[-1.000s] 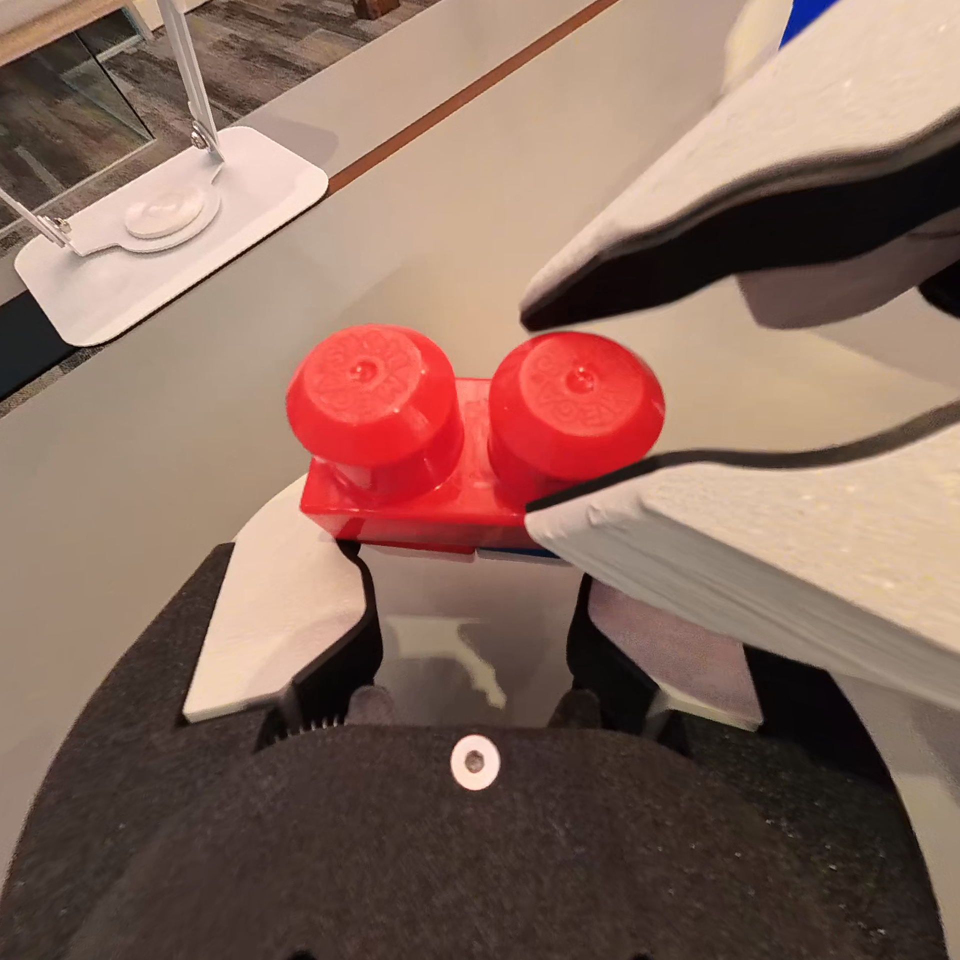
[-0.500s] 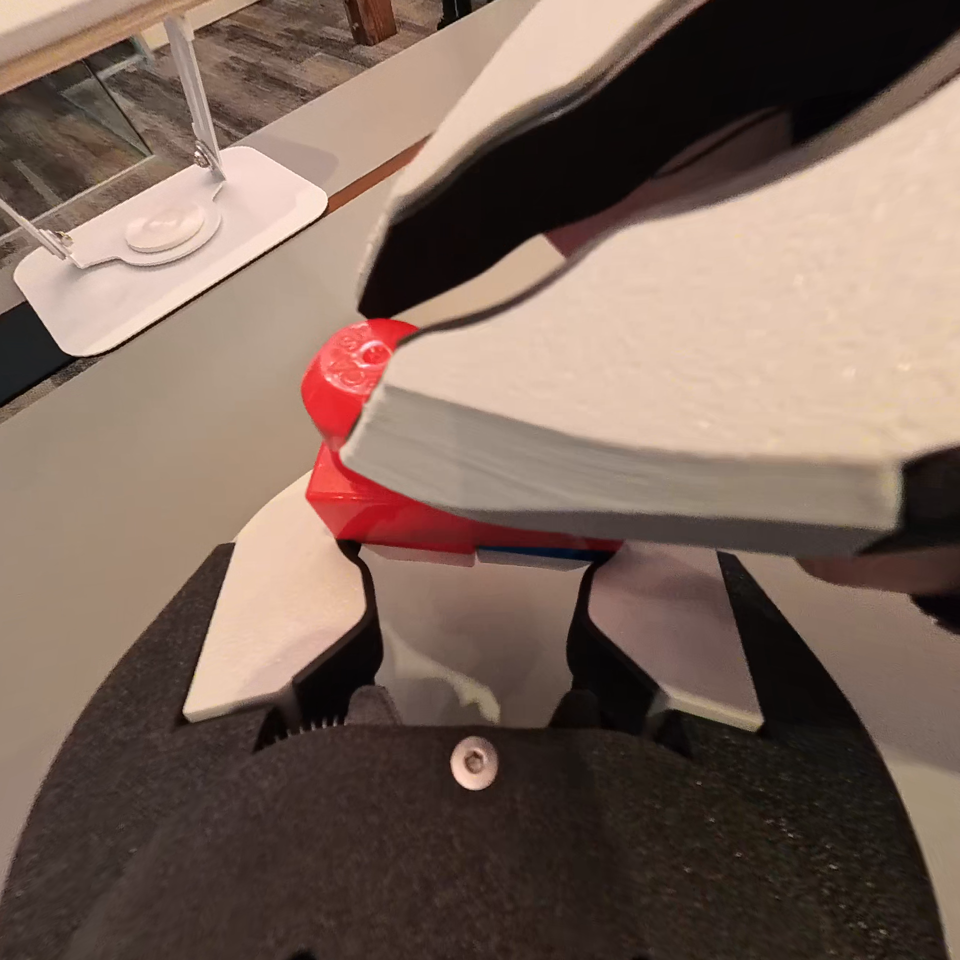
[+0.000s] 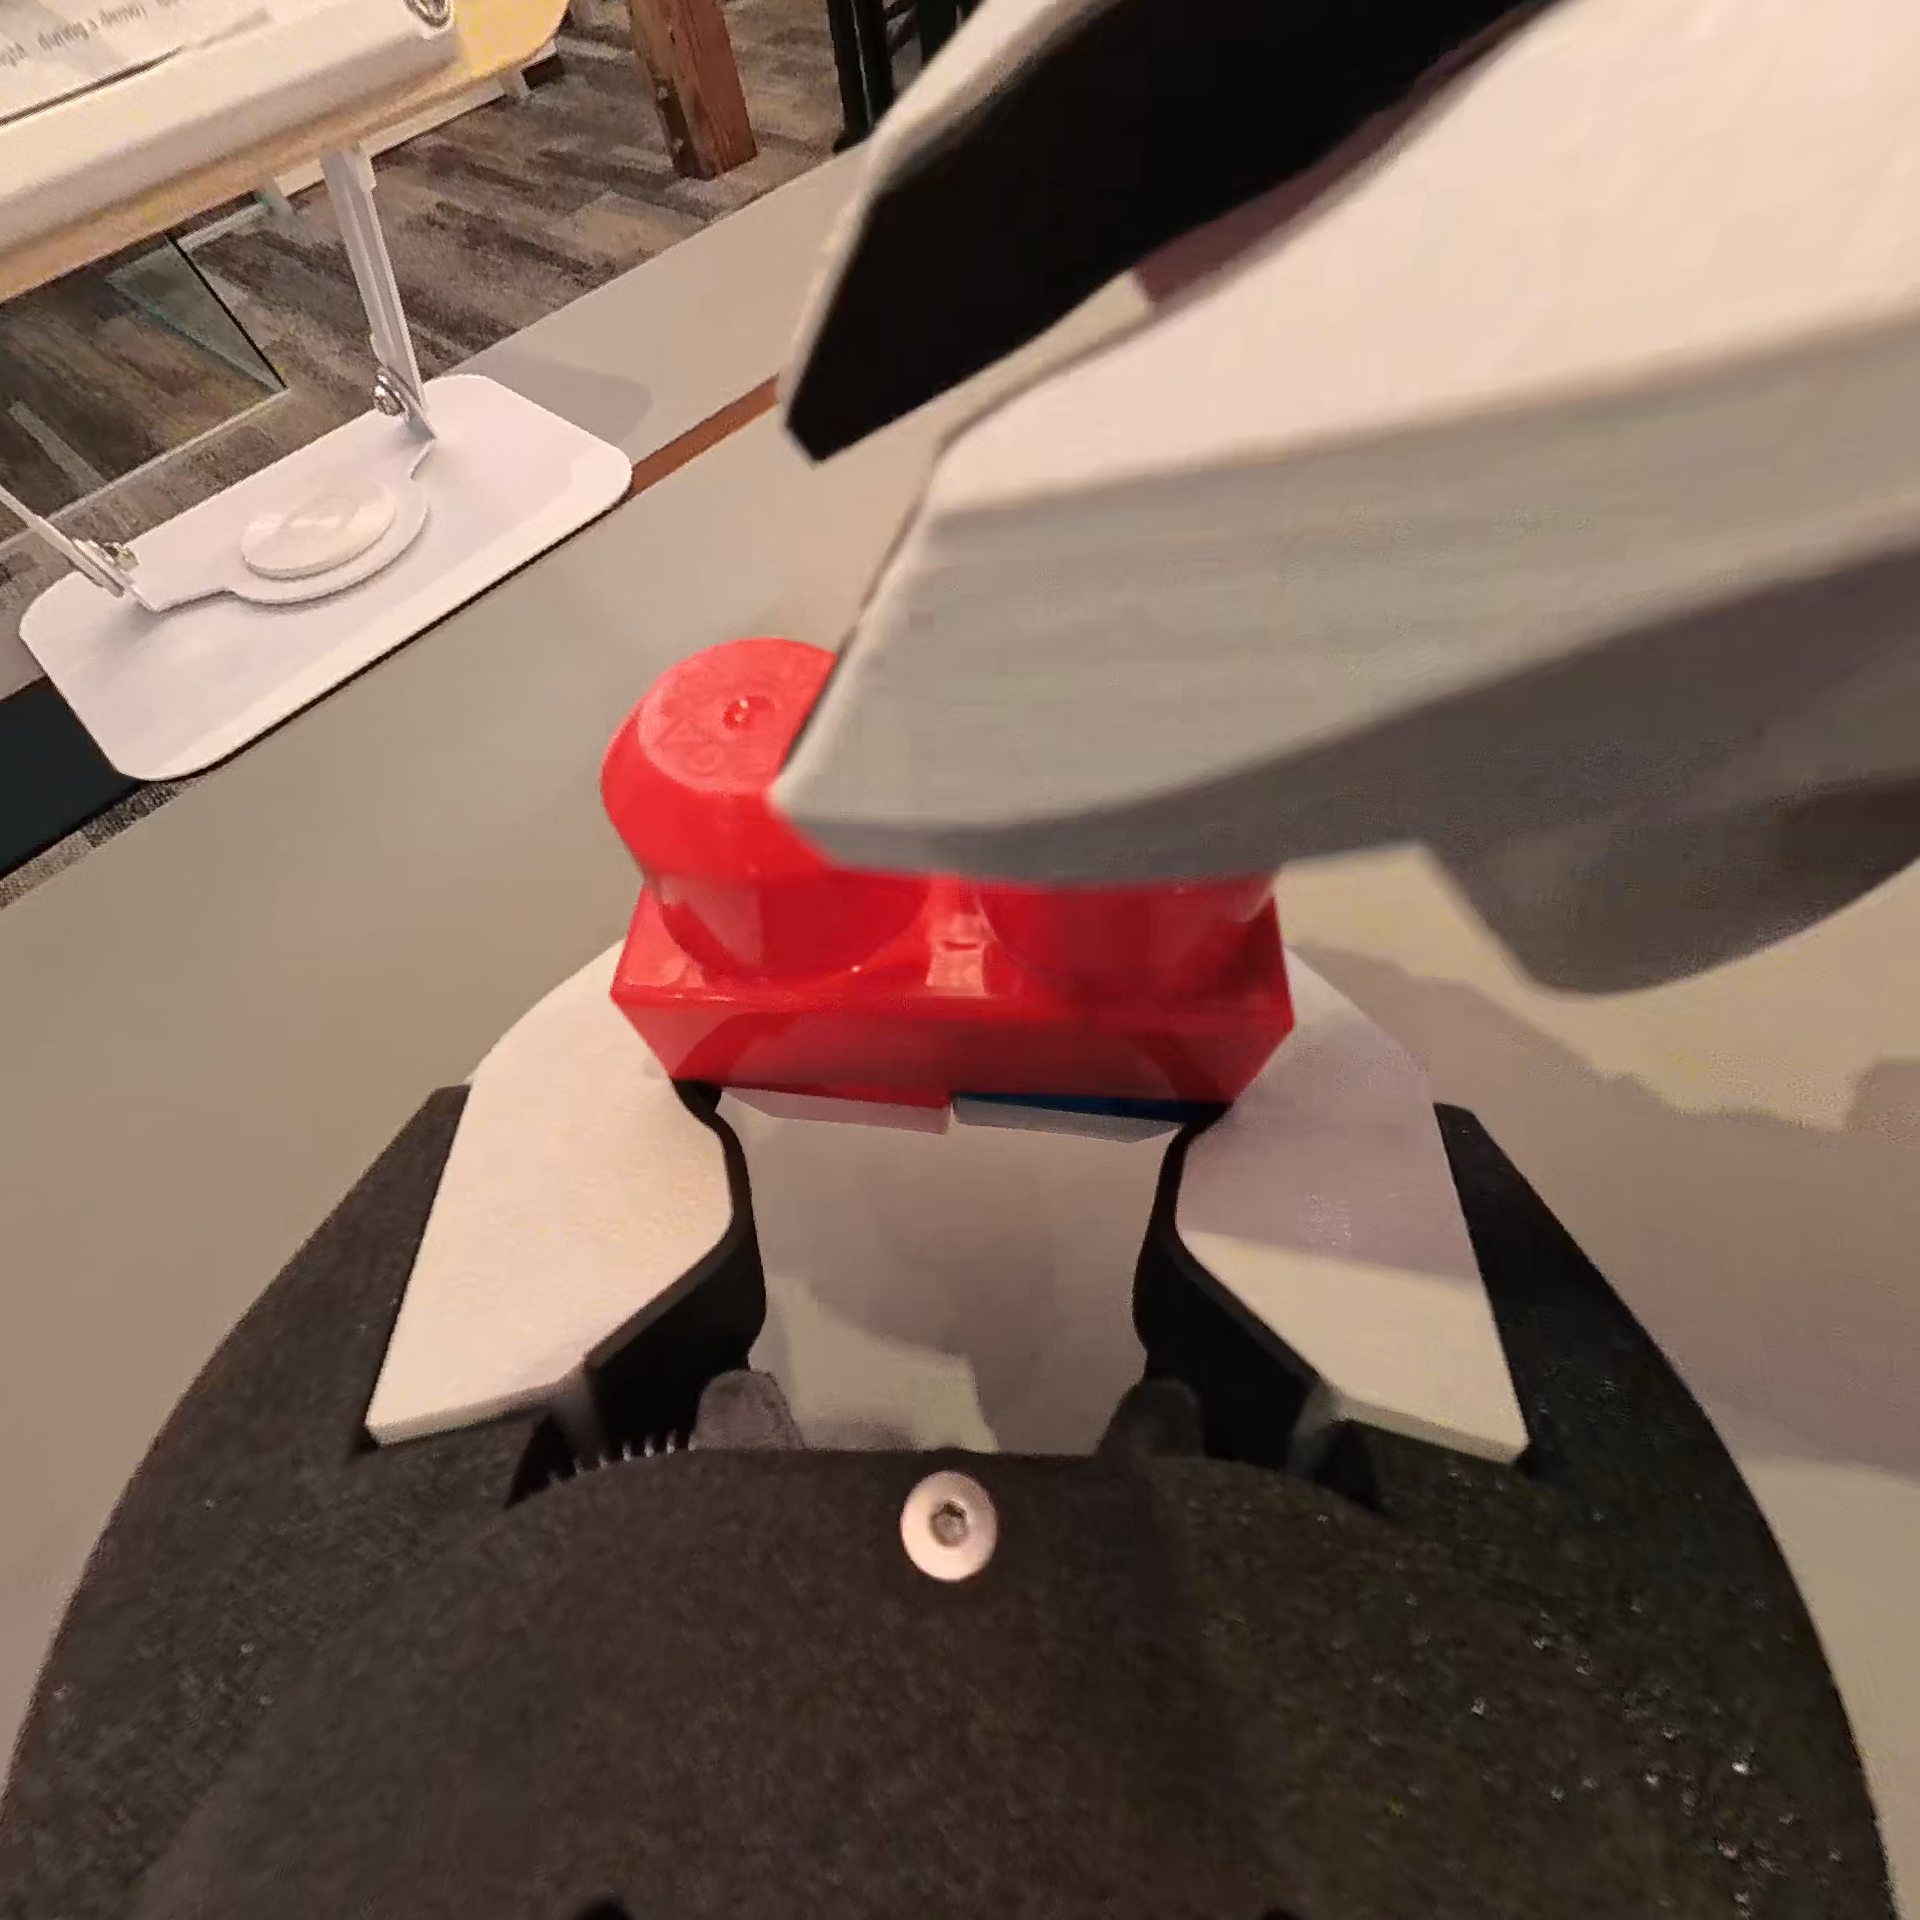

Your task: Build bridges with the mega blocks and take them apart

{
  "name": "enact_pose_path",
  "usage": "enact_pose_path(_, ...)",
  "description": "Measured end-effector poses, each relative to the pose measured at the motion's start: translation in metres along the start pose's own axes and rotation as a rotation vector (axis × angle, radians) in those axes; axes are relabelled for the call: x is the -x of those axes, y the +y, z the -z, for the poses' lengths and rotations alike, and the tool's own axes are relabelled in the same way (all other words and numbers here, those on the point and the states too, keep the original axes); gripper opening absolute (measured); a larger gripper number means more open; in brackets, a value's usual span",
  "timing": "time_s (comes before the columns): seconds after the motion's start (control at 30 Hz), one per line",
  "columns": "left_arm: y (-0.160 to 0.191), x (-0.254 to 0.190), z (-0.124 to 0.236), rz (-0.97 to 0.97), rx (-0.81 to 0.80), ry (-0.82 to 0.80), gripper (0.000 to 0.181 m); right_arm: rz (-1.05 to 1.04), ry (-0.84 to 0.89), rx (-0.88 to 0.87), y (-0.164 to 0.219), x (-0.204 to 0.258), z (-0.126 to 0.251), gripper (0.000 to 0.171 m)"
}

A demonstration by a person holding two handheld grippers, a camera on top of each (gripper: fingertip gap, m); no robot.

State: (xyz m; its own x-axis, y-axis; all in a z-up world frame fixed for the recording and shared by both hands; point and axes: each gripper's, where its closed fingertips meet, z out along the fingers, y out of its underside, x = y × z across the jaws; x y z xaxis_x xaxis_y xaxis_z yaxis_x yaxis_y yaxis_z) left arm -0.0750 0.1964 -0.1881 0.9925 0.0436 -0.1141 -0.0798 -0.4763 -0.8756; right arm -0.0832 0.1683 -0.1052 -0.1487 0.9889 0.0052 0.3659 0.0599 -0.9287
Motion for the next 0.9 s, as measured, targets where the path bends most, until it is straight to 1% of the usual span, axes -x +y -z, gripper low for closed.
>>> enact_pose_path(0.03, -0.001, 0.001, 0.001, -0.003, -0.007, -0.005, 0.090, -0.022, -0.011, 0.000, 0.001, -0.002, 0.004, 0.041)
enact_pose_path(0.17, -0.011, -0.004, 0.007, -0.035, -0.069, 0.025, 0.090, -0.160, -0.094, -0.034, 0.006, -0.012, 0.024, 0.044)
enact_pose_path(0.23, -0.020, -0.012, 0.013, -0.072, -0.123, 0.072, 0.090, -0.290, -0.202, -0.061, 0.008, -0.011, 0.033, 0.045)
enact_pose_path(0.27, -0.023, -0.012, 0.015, -0.079, -0.140, 0.060, 0.090, -0.366, -0.269, -0.079, 0.009, -0.009, 0.038, 0.046)
enact_pose_path(0.37, -0.032, -0.024, 0.023, -0.132, -0.193, 0.110, 0.090, -0.596, -0.475, -0.114, 0.011, -0.002, 0.050, 0.051)
enact_pose_path(0.4, -0.033, -0.024, 0.023, -0.144, -0.199, 0.102, 0.090, -0.646, -0.518, -0.113, 0.013, 0.000, 0.052, 0.053)
enact_pose_path(0.43, -0.033, -0.028, 0.024, -0.158, -0.200, 0.118, 0.090, -0.685, -0.540, -0.100, 0.017, 0.000, 0.052, 0.059)
enact_pose_path(0.53, -0.034, -0.036, 0.024, -0.184, -0.215, 0.152, 0.090, -0.741, -0.580, -0.041, 0.027, 0.006, 0.049, 0.078)
enact_pose_path(0.67, -0.032, -0.042, 0.024, -0.215, -0.210, 0.181, 0.090, -0.801, -0.682, 0.039, 0.029, 0.023, 0.050, 0.085)
enact_pose_path(0.7, -0.031, -0.044, 0.024, -0.220, -0.209, 0.189, 0.090, -0.816, -0.698, 0.056, 0.027, 0.026, 0.050, 0.090)
enact_pose_path(0.9, -0.031, -0.047, 0.024, -0.242, -0.210, 0.187, 0.090, -0.786, -0.675, 0.205, 0.044, 0.030, 0.046, 0.098)
